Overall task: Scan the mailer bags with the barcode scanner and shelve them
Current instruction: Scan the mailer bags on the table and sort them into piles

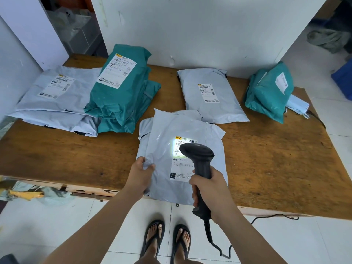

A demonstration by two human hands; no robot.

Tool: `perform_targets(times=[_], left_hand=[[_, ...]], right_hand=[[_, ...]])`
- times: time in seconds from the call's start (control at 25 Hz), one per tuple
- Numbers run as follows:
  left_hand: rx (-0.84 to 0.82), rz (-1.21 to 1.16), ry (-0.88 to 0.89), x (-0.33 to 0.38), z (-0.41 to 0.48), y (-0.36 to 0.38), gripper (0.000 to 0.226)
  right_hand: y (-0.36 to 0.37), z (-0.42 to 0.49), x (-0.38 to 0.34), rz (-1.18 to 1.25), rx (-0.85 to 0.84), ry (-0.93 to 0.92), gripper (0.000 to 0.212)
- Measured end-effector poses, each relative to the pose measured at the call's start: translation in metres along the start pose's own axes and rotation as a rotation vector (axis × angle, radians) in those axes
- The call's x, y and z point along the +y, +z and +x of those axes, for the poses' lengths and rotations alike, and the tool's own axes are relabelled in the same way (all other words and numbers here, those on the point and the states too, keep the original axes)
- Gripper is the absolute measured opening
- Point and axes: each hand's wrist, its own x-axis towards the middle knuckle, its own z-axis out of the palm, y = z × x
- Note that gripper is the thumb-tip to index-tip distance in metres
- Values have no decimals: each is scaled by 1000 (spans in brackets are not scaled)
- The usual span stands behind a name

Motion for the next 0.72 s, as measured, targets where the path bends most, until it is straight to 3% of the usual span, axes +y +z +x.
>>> perform_targets(times=[0.12,0.32,0.56,0.64,0.72], left_hand=[[6,0,-13,-1,2,0,17],[-2,-26,-8,1,1,1,13],[141,-120,16,5,12,-20,4],[132,2,56,8,15,-21,25],[160,229,69,12,21,-18,62]], right_hand=[[3,1,0,4,1,4,10],[0,3,0,24,15,2,10],[-17,12,0,52,95,-30,18],[-22,16,-1,72,116,-30,16],[-26,23,1,66,140,-37,14]])
